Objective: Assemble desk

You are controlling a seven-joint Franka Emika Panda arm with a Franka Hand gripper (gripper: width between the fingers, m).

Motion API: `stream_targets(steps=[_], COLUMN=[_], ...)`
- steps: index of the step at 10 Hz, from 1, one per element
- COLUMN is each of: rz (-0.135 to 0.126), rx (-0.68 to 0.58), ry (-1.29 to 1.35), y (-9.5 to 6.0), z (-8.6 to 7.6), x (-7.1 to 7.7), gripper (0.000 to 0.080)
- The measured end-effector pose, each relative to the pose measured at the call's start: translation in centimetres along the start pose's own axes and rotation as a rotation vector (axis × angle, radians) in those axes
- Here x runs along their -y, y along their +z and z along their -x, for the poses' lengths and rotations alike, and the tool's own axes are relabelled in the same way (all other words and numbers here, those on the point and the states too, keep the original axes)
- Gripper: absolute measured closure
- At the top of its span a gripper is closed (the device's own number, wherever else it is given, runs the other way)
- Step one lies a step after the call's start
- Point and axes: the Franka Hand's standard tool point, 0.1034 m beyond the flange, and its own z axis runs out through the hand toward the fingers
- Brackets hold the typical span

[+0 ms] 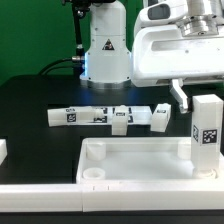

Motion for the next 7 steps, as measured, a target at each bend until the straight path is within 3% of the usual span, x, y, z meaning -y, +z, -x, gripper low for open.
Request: stream_targets(steps=[1,2,3,7], rz=[-0.001,-0.005,-0.007,-0.047], rx=[0.006,0.037,0.047,0.362], ry=[0.0,0.003,0.012,0.053], y=[0.0,0.2,0.4,0.9], z=[0.1,0.2,-0.2,-1.7], x=[0.0,0.2,0.2,-0.3], gripper=[0.027,0.0175,0.0157,0.015])
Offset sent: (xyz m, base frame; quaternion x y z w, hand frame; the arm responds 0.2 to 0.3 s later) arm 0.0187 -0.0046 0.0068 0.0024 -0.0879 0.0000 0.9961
